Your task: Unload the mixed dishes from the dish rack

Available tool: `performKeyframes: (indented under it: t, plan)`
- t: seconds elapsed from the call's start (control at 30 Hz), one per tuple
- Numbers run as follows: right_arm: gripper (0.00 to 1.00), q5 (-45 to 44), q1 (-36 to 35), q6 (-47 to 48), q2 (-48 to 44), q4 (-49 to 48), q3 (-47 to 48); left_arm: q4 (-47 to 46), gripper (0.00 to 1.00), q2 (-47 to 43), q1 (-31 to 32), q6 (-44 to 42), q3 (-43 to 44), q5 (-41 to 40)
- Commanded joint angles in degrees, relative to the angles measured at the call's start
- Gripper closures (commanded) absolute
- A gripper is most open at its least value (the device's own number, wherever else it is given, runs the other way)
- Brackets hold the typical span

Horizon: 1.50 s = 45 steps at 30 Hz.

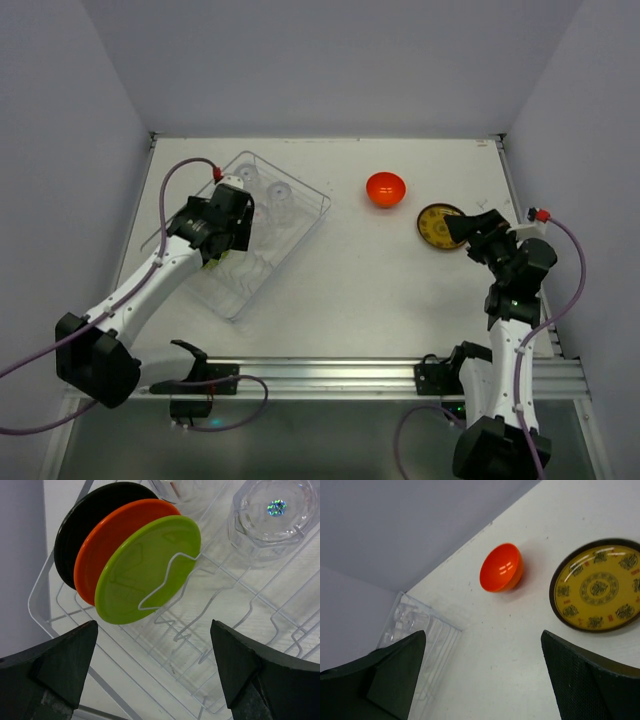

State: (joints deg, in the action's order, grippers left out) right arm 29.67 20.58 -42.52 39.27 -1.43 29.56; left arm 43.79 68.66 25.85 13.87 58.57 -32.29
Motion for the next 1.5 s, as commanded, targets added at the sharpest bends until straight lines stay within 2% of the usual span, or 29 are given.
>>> performKeyframes:
  t: [0.0,0.07,0.17,0.47,0.6,0.63,0.67,0.83,0.9,1.1,1.27,1.47]
  plan:
    - [0.01,5.5,-0.2,1.0,-2.0,-5.2,-3.0,3.6,0.03,4.4,-1.2,-2.4,6.4,-4.4]
    - [0.01,6.5,-0.3,0.8,-2.0,-6.0,-3.4,5.0,0.04,6.4,-1.9,-2.5,8.5,-5.1]
    - [0.01,6.8,-0.3,0.3,-2.3,-6.1,-3.0,4.0,0.12,7.9,-2.7,-4.3,9.3,-4.6]
    - [0.01,4.0,-0.3,0.7,-6.7,-3.4,-2.6,3.4,0.21,11.9,-7.6,-9.0,11.5,-0.8]
    - [0.01,7.0,-0.3,-0.3,-5.8,-4.9,-3.0,4.5,0.27,14.0,-9.9,-11.3,13.1,-0.2]
    - [0.01,7.7,-0.4,-0.4,-5.3,-5.2,-3.1,4.5,0.29,14.4,-10.0,-11.6,13.2,-0.4]
    - [0.01,7.8,-0.4,-0.6,-5.1,-5.2,-3.1,4.5,0.36,14.7,-10.0,-11.7,13.2,-0.2]
    - [0.01,7.5,-0.5,-1.2,-4.8,-5.8,-3.4,4.5,0.42,16.2,-10.0,-12.2,12.5,0.7]
    - [0.01,7.4,-0.5,-1.4,-4.6,-6.0,-3.5,5.0,0.48,16.8,-9.9,-11.7,12.6,1.0]
    - [0.01,7.2,-0.5,-1.2,-5.6,-5.6,-3.3,4.5,0.55,17.6,-10.0,-12.1,11.7,1.6]
    - [0.01,6.4,-0.5,-1.3,-6.2,-5.2,-3.4,6.6,0.53,20.5,-9.9,-12.2,13.2,4.0]
    - [0.01,6.0,-0.5,-1.2,-6.7,-4.9,-3.5,6.4,0.60,20.9,-9.9,-12.4,12.9,2.8]
